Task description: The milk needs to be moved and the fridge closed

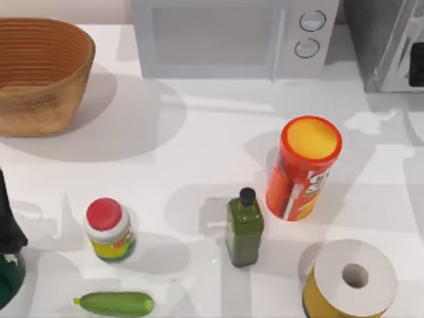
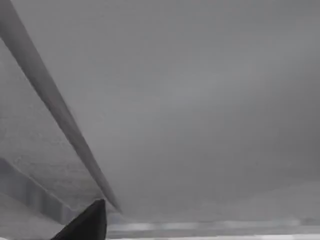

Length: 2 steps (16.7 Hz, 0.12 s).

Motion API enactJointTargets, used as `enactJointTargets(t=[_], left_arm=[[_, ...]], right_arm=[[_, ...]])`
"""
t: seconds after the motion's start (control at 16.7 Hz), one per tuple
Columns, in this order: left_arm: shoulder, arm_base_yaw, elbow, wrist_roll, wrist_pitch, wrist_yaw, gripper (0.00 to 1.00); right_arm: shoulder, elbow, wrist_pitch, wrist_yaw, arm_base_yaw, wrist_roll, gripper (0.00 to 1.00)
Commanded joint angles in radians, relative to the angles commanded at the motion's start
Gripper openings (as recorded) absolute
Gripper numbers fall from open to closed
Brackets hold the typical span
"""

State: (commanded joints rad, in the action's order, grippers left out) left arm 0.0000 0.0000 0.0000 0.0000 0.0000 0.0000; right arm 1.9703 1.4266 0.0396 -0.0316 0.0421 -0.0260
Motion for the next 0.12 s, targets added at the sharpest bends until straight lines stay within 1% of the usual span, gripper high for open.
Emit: enactJointTargets(t=[0.12], left_arm=[[0.000, 0.000, 0.000, 0.000, 0.000, 0.000, 1.00]], right_arm=[[0.014, 0.016, 0.004, 0.000, -0.001, 0.001, 1.00]])
